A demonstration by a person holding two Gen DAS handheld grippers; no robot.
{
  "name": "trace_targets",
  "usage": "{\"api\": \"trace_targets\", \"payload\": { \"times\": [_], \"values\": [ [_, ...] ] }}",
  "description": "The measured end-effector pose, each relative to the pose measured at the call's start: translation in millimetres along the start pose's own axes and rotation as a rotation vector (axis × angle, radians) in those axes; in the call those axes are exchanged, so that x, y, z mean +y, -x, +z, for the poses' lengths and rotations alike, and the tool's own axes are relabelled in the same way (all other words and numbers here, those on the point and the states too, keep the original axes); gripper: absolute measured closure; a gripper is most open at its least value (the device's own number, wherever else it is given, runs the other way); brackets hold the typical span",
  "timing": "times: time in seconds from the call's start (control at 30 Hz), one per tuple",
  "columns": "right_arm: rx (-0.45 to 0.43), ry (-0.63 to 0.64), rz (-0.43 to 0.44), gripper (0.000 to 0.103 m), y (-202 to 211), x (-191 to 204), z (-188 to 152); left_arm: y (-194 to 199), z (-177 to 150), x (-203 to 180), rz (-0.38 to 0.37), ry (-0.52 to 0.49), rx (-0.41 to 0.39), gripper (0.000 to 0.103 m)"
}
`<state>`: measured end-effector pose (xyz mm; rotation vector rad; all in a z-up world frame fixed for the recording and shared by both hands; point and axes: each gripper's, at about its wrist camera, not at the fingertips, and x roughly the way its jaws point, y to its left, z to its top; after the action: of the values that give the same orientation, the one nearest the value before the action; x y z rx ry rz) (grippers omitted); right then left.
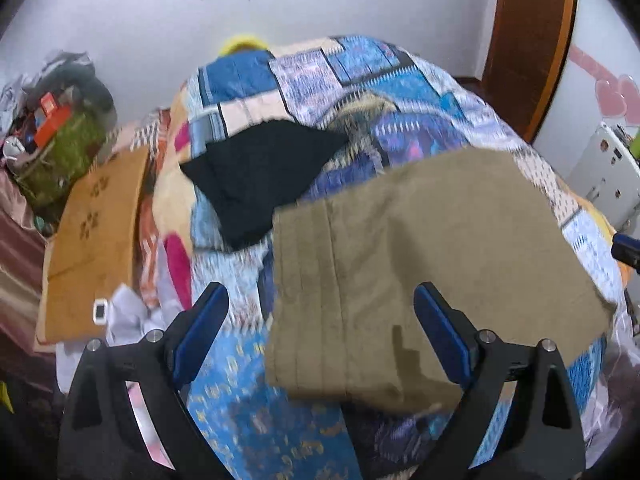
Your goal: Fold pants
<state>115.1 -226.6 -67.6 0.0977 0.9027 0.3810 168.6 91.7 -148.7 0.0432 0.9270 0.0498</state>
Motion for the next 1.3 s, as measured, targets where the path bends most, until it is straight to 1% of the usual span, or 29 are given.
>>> {"api": "trace_targets", "payload": {
  "times": [0.03, 0.13, 0.2, 0.3, 0.37, 0.43, 0.53, 0.63, 0.7, 0.73, 0.77, 0.83, 0.9, 0.93, 0.97, 1.0, 1.07, 1.2, 1.3],
  "values": [
    [-0.019, 0.005, 0.0, 0.047, -4.6, -0.4, 11.3, -2.0, 8.1, 1.9, 0.004, 0.005, -0.008, 0.009],
    [-0.033, 0.009, 0.005, 0.047, -21.4, -2.0, 31.9, -14.9, 29.1, 8.9, 0.023, 0.021, -0.014, 0.008],
    [-0.028, 0.012, 0.001, 0.047, -38.2, -7.1, 46.0, -29.0, 39.1, 13.9, 0.04, 0.026, 0.003, 0.009],
    [-0.006, 0.027, -0.014, 0.047, -64.6, -14.1, 60.9, -54.1, 50.7, 22.4, 0.04, 0.041, 0.044, 0.009],
    [0.02, 0.024, -0.022, 0.047, -85.6, -22.0, 70.7, -70.4, 55.2, 28.0, 0.025, 0.06, 0.074, 0.009],
    [0.053, 0.013, 0.0, 0.047, -104.4, -30.7, 78.1, -87.0, 57.6, 33.9, -0.001, 0.078, 0.102, 0.009],
    [0.097, -0.036, 0.021, 0.047, -136.0, -46.4, 90.6, -108.8, 58.4, 36.5, -0.033, 0.08, 0.15, 0.009],
    [0.125, -0.067, 0.01, 0.047, -163.4, -59.6, 101.2, -132.7, 55.3, 40.3, -0.077, 0.091, 0.211, 0.008],
    [0.164, -0.088, -0.002, 0.048, -184.7, -67.8, 106.7, -137.6, 53.1, 43.3, -0.119, 0.117, 0.224, 0.008],
    [0.185, -0.093, -0.007, 0.05, -192.1, -69.9, 107.7, -139.8, 52.0, 45.8, -0.14, 0.132, 0.222, 0.008],
    [0.211, -0.099, 0.0, 0.058, -201.3, -72.1, 107.6, -140.7, 51.1, 47.9, -0.148, 0.142, 0.216, 0.008],
    [0.244, -0.111, 0.019, 0.063, -212.5, -72.5, 105.7, -140.7, 49.5, 50.4, -0.137, 0.151, 0.199, 0.015],
    [0.236, -0.081, -0.01, 0.072, -214.7, -67.3, 104.4, -141.0, 46.6, 53.2, -0.124, 0.165, 0.186, 0.019],
    [0.231, -0.045, -0.06, 0.088, -215.5, -63.2, 103.5, -141.6, 44.5, 55.7, -0.114, 0.184, 0.178, 0.019],
    [0.237, -0.009, -0.112, 0.097, -218.6, -59.5, 100.7, -141.3, 42.7, 57.7, -0.1, 0.203, 0.171, 0.019],
    [0.244, 0.0, -0.122, 0.097, -221.4, -59.2, 98.3, -141.0, 40.9, 59.6, -0.08, 0.227, 0.163, 0.019],
    [0.256, 0.024, -0.158, 0.101, -223.9, -56.9, 94.0, -142.1, 38.6, 60.4, -0.062, 0.256, 0.16, 0.019],
    [0.271, 0.099, -0.214, 0.101, -211.0, -47.3, 97.6, -136.6, 40.1, 55.1, -0.015, 0.247, 0.151, 0.019],
    [0.2, 0.144, -0.211, 0.097, -179.2, -35.4, 105.1, -124.4, 44.7, 51.2, -0.007, 0.209, 0.148, 0.02]
  ]
}}
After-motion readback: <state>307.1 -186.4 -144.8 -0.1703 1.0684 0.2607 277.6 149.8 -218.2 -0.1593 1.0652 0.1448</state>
